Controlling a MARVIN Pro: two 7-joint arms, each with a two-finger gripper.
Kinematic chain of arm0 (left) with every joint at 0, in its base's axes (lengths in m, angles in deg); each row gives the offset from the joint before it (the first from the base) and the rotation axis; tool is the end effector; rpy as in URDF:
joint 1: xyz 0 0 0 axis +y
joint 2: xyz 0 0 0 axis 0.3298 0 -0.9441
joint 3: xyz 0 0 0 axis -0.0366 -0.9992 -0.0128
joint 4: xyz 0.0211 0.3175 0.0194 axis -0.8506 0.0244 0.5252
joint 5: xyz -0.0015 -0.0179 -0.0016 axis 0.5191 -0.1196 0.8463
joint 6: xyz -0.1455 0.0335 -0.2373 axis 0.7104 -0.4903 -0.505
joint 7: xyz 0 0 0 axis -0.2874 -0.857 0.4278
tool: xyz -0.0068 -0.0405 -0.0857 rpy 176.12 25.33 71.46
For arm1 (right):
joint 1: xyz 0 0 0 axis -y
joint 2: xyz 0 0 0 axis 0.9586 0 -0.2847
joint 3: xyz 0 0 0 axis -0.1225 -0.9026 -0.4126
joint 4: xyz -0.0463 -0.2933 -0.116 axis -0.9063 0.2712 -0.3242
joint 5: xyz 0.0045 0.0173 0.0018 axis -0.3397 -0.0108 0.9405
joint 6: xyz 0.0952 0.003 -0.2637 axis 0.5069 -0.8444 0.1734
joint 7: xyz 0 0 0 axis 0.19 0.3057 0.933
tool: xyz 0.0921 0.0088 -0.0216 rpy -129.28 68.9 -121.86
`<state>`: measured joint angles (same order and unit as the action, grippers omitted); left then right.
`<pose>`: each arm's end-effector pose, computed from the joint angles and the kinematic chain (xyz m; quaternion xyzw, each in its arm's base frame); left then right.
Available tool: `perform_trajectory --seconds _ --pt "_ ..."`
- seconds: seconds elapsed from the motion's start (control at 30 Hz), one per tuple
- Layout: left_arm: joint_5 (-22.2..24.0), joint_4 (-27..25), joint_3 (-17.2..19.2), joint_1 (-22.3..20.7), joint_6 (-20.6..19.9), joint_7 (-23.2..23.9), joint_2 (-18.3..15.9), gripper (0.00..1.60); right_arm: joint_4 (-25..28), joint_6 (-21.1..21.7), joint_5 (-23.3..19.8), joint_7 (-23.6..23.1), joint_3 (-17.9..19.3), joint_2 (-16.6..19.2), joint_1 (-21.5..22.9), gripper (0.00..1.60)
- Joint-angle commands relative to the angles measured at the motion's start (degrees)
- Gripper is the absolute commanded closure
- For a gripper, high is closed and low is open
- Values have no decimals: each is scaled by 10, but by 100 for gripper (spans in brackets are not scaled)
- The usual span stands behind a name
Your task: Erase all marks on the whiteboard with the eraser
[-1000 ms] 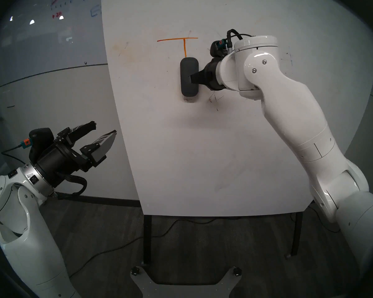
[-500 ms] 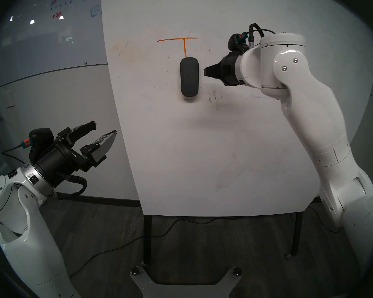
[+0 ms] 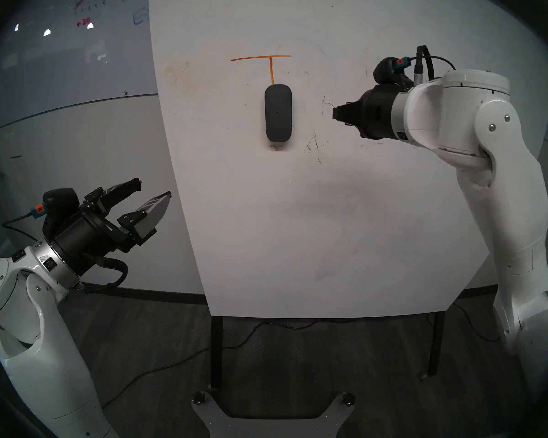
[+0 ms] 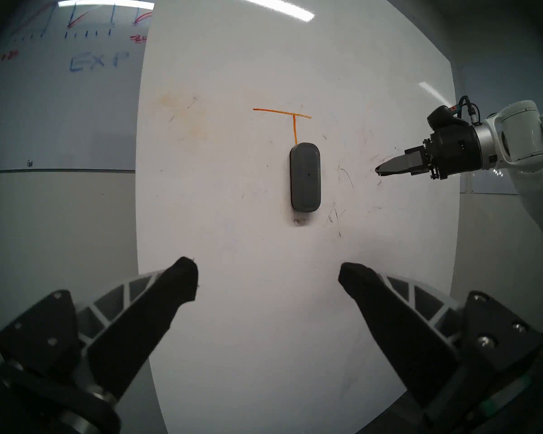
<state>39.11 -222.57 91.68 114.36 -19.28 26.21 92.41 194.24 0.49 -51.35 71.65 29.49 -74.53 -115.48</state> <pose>0.2354 0.0863 -0.1333 0.6268 -0.1657 0.7348 0.1993 0.3953 -0.0119 0.0296 -0.7650 -0.1334 -0.6200 0.1122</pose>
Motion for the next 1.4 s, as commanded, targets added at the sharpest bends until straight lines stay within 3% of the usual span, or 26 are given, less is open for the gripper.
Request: perform_trajectory --seconds 0.0,0.17,0.3,0.5,0.83,1.13,1.17,1.2,1.23,1.37 --pt "1 -6 0 -1 1 1 -1 0 25 -6 -35 5 62 65 -67 160" --pt "1 -6 0 -1 0 1 -1 0 51 -14 -73 -14 132 118 -130 160" --pt "1 -6 0 -1 1 1 -1 0 49 -16 -92 -18 155 129 -146 160" --pt "1 -6 0 -1 0 1 -1 0 60 -17 -138 -60 222 144 -202 160" --pt "1 -6 0 -1 0 1 -1 0 59 -1 -153 -121 311 128 -274 160" --pt "1 -7 0 0 0 0 -1 0 70 5 -97 -200 384 79 -348 160" --pt "1 -7 0 0 0 0 -1 0 73 5 -87 -211 390 74 -357 141" --pt "1 -7 0 0 0 0 -1 0 75 5 -77 -222 395 71 -366 59" --pt "1 -7 0 0 0 0 -1 0 78 5 -66 -238 403 70 -379 0" --pt "1 -7 0 0 0 0 -1 0 82 5 -28 -280 417 59 -397 0"
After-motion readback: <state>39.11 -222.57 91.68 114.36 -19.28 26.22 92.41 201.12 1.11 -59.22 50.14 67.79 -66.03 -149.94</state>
